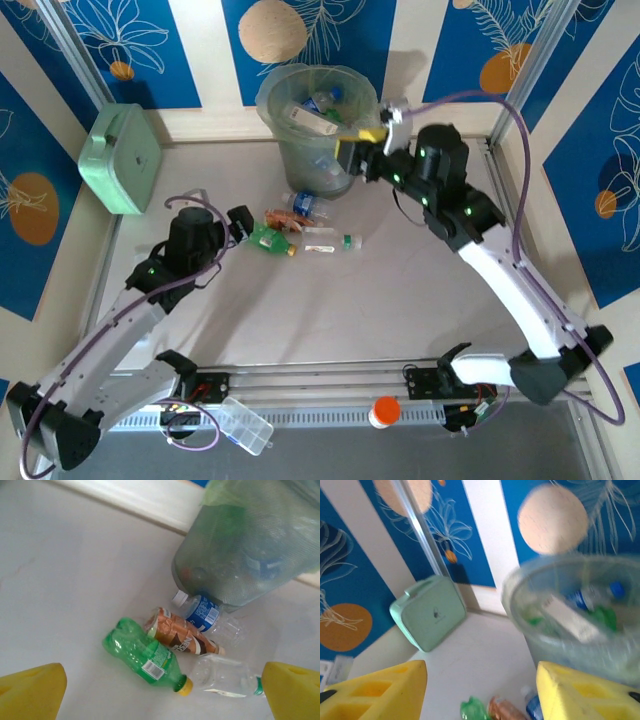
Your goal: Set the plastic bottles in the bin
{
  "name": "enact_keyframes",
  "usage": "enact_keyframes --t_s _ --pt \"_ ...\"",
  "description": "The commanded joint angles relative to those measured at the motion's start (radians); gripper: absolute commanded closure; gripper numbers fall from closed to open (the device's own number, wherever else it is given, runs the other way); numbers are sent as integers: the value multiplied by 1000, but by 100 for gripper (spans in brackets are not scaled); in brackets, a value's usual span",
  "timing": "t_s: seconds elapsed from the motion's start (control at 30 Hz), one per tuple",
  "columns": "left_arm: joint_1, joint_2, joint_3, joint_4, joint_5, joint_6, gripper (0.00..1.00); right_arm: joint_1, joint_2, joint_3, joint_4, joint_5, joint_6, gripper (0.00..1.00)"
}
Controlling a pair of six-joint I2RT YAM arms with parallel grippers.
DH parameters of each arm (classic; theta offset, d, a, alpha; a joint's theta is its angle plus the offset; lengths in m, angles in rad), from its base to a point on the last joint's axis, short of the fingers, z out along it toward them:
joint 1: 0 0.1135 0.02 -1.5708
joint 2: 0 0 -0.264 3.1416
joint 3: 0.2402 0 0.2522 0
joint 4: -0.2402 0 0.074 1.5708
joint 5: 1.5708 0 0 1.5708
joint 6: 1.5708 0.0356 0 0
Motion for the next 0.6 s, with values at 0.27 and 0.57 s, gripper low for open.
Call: enact_keyframes --t_s 0.27,0.57 --pt "96 305 79 -72 191 -517 1 -21 -407 -579 54 27 241 39" --pt "99 584 181 -39 189 -536 1 -106 -558 -699 21 -78 275 39"
